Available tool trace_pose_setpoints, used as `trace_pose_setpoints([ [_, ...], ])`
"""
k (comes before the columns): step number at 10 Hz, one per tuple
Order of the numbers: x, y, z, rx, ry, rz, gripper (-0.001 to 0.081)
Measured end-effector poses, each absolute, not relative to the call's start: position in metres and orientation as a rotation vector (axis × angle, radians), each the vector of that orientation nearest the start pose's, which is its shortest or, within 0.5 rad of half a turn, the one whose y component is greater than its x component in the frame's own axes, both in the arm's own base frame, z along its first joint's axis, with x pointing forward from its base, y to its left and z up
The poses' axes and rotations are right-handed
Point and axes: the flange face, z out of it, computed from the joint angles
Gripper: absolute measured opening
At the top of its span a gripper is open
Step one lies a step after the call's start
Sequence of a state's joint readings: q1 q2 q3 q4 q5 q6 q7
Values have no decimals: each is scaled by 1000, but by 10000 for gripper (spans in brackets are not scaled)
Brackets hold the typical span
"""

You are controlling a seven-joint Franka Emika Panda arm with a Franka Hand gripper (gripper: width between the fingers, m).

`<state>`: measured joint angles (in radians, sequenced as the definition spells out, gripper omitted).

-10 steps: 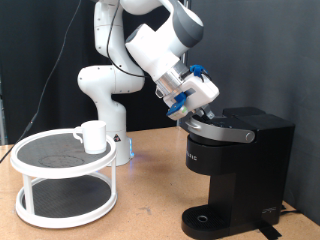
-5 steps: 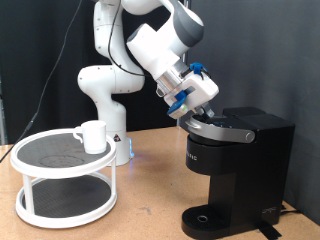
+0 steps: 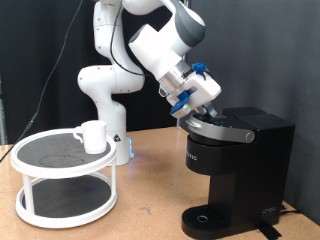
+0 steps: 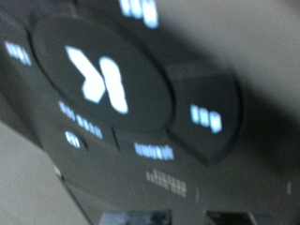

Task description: Make a cup of coffee with the keurig machine

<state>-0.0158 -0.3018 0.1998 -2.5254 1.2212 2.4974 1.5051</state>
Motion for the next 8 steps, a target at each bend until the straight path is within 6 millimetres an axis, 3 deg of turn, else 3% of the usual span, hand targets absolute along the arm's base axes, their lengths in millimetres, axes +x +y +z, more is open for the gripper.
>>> trace_pose_setpoints([
  [4, 437, 95, 420, -1044, 2128, 570, 0],
  [8, 434, 104, 420, -1035, 2257, 567, 0],
])
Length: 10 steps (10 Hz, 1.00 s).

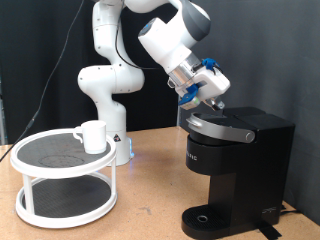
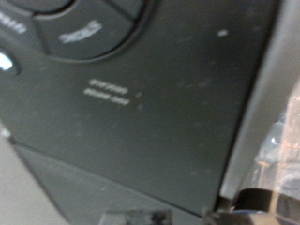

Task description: Make a cup of coffee with the keurig machine

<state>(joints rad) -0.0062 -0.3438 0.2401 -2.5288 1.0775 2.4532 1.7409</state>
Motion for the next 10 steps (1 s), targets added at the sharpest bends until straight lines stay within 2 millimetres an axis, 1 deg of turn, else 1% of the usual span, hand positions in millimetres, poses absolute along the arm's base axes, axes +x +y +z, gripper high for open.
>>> trace_pose_setpoints([
  [4, 431, 104, 411, -1025, 2377, 544, 0],
  [7, 431, 104, 410, -986, 2450, 518, 0],
  [8, 432, 102, 407, -966, 2485, 509, 0],
  [10, 434, 103, 408, -931, 2520, 501, 0],
])
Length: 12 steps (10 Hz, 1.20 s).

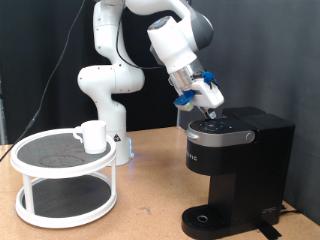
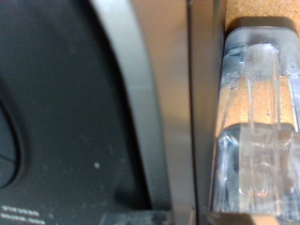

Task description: Make a cup of coffee with the keurig machine

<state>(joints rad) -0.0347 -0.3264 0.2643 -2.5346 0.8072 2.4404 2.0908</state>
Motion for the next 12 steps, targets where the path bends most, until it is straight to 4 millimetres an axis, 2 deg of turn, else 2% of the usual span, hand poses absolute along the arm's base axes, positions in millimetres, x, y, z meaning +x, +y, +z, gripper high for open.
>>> trace_pose_setpoints([
  [4, 437, 103, 409, -911, 2522, 511, 0],
  [7, 437, 104, 410, -924, 2413, 620, 0],
  [11, 437, 103, 450, -931, 2280, 794, 0],
  [12, 437, 102, 448, -932, 2285, 783, 0],
])
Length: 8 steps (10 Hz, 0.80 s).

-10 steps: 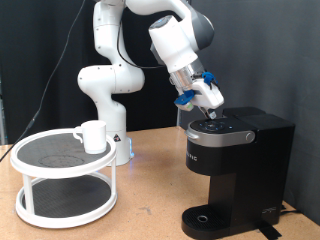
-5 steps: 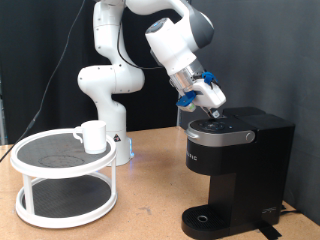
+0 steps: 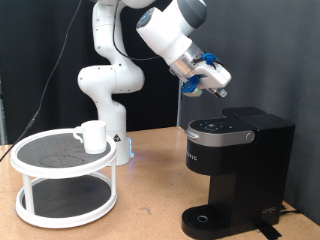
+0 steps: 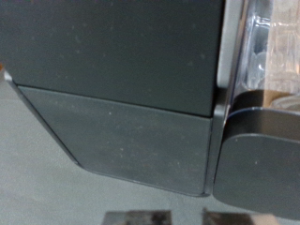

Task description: Make a cup of coffee with the keurig machine

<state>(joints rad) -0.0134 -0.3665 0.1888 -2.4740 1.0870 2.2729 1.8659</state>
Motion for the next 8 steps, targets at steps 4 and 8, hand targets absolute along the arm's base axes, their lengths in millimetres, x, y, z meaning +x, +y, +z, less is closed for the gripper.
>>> trace_pose_setpoints([
  [4, 413, 78, 436, -796, 2262, 814, 0],
  [8, 374, 44, 429, -739, 2444, 830, 0],
])
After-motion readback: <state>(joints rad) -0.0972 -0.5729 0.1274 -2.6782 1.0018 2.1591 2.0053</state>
